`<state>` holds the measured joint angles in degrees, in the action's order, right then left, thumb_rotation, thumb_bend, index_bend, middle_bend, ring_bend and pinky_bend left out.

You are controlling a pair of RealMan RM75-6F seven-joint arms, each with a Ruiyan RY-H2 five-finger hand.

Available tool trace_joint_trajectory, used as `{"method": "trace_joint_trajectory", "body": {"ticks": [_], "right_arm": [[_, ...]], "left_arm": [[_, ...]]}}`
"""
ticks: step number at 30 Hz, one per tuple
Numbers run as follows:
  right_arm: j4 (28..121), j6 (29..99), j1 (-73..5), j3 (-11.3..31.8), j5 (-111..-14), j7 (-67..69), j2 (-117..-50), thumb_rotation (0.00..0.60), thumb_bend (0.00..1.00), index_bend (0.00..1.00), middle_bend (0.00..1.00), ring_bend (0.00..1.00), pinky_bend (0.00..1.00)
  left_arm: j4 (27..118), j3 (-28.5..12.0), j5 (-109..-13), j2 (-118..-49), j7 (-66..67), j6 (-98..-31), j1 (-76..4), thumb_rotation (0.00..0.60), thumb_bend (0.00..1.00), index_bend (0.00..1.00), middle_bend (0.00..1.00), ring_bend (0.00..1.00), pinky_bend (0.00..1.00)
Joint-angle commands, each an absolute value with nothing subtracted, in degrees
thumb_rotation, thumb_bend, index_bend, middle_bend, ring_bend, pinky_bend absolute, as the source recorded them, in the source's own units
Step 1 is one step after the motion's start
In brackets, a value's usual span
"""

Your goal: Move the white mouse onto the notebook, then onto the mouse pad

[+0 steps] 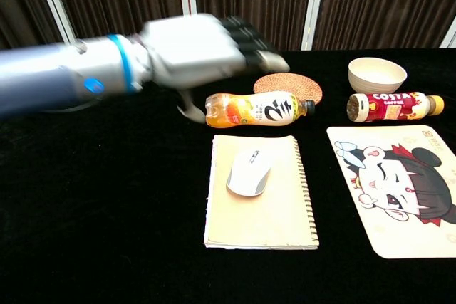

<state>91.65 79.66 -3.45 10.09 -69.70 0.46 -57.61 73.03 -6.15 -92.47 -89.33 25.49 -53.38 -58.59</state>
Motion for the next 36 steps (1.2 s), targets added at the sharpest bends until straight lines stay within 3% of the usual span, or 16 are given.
{"method": "trace_joint_trajectory", "body": {"ticks": [1, 8, 14, 17, 25, 32, 36], "right_arm": [[91.99, 80.34, -3.21, 9.98, -70.38, 0.87, -57.51, 0.6, 0.0, 0.07, 0.0, 0.0, 0.0], [92.64, 81.8, -3.14, 9.36, -72.97, 0.44, -57.91, 0.6, 0.0, 0.07, 0.0, 0.0, 0.0], [92.67, 82.9, -4.87, 6.88, -83.2, 2.71, -59.77, 0.6, 0.0, 0.07, 0.0, 0.0, 0.0], [94.02, 78.47, -9.09, 5.77, -88.31, -2.2, -60.04, 0.6, 0.0, 0.07, 0.0, 0.0, 0.0], [97.33, 63.17, -21.98, 4.84, -96.91, -9.94, -61.64, 0.6, 0.0, 0.07, 0.01, 0.0, 0.0], [94.26, 54.37, -32.87, 6.26, -102.34, -13.34, -67.98, 0.6, 0.0, 0.14, 0.2, 0.04, 0.04], [92.64, 50.71, -38.0, 7.13, -103.56, -14.06, -71.39, 0.6, 0.03, 0.17, 0.24, 0.09, 0.08]], "left_arm": [[82.87, -10.22, -81.12, -81.06, 27.64, -60.93, -48.92, 0.6, 0.0, 0.0, 0.0, 0.0, 0.0], [92.66, -11.32, -69.5, -73.89, 25.85, -70.67, -37.51, 0.6, 0.0, 0.0, 0.0, 0.0, 0.0], [102.38, -7.95, -65.1, -64.52, 21.64, -78.79, -25.97, 0.6, 0.0, 0.0, 0.0, 0.0, 0.0], [104.93, -6.6, -63.04, -62.35, 19.04, -81.57, -21.45, 0.6, 0.0, 0.0, 0.0, 0.0, 0.0], [107.2, -5.71, -66.25, -59.34, 18.45, -82.55, -19.09, 0.6, 0.0, 0.0, 0.0, 0.0, 0.0], [106.81, -5.82, -67.15, -59.48, 17.6, -80.85, -18.9, 0.6, 0.0, 0.0, 0.0, 0.0, 0.0], [106.62, -6.19, -66.93, -59.61, 17.29, -80.12, -18.84, 0.6, 0.0, 0.0, 0.0, 0.0, 0.0]]}}
